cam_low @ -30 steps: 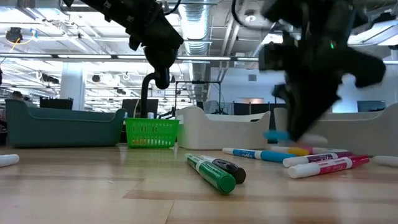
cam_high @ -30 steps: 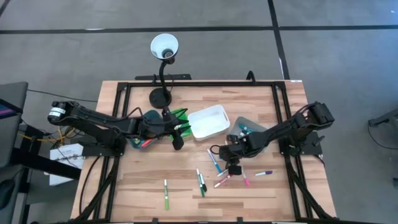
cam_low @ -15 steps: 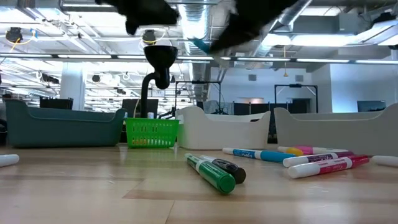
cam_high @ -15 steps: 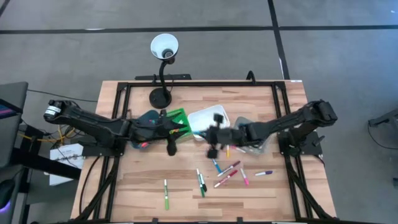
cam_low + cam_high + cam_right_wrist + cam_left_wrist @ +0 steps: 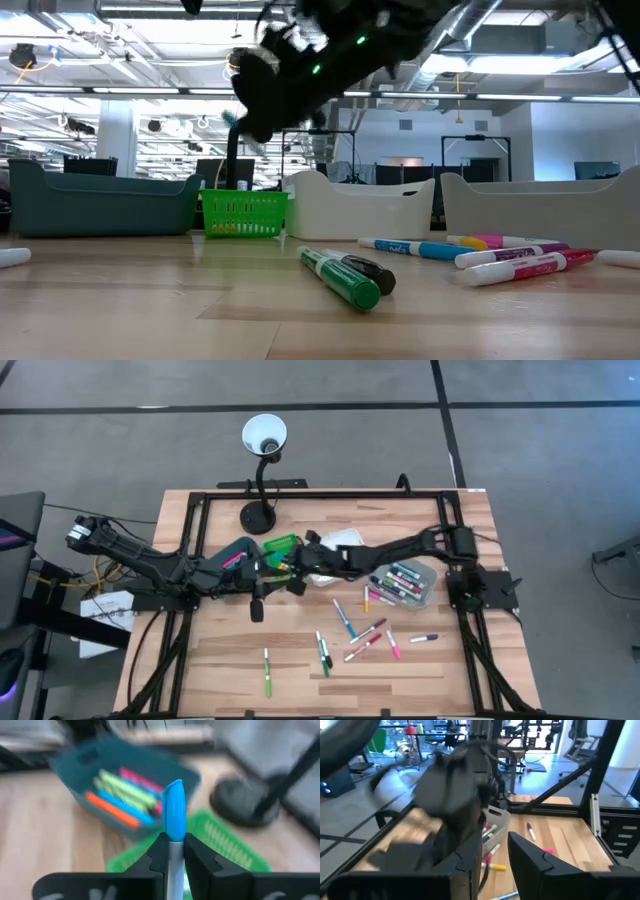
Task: Pick & Place Markers
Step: Put the blue and white highlighter pen into the green bin, then put the pink and white highlighter pen into the green bin
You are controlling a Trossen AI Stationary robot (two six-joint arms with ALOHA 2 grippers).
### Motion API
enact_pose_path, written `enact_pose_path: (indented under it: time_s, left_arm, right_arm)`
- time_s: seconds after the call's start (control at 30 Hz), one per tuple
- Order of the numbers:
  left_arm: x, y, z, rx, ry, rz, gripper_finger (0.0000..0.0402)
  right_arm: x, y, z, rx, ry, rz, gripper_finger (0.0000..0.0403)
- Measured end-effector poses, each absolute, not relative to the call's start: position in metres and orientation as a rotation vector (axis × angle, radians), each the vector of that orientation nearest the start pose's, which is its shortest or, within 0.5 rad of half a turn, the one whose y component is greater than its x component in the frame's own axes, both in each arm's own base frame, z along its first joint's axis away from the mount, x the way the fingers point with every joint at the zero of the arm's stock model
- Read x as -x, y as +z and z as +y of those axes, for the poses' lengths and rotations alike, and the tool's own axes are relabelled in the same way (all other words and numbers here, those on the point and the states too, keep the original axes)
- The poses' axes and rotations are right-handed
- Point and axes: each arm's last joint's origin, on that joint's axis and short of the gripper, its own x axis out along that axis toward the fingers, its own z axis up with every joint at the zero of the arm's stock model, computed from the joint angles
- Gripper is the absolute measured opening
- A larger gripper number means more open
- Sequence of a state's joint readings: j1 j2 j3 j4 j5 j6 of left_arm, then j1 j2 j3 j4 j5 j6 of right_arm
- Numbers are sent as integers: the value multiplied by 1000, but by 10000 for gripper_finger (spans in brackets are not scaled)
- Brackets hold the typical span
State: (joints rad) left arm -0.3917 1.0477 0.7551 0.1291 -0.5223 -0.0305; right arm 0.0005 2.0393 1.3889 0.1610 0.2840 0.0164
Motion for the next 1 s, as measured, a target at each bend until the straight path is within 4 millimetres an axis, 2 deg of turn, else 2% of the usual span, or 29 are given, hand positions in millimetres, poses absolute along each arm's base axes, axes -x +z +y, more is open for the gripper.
enact_pose_path:
  time_s: [0.1, 0.2, 0.33, 0.5, 0.67, 0.77, 0.87, 1.0]
  left_arm:
    - [-220, 304, -74, -42, 143, 146, 90]
    - [-221, 303, -74, -42, 146, 149, 90]
    - [-221, 302, -74, -43, 146, 151, 90]
    - [-221, 303, -74, -42, 146, 150, 90]
    - [-221, 302, -74, -42, 145, 151, 90]
    - [-221, 303, -74, -42, 145, 150, 90]
    - [-221, 303, -74, -42, 145, 150, 90]
    - [-221, 302, -74, -43, 145, 152, 90]
  right_arm:
    - [-468, 180, -18, 16, -316, 627, 36]
    - [-478, 171, -26, 57, -319, 749, 36]
    - [-486, 161, -28, 78, -283, 891, 41]
    - [-495, 150, -28, 100, -272, 938, 68]
    - [-498, 153, -26, 152, -242, 932, 102]
    - [-492, 166, -20, 158, -234, 950, 120]
    - [-477, 199, -11, 178, -213, 979, 130]
    - [-442, 250, 4, 186, -195, 1043, 128]
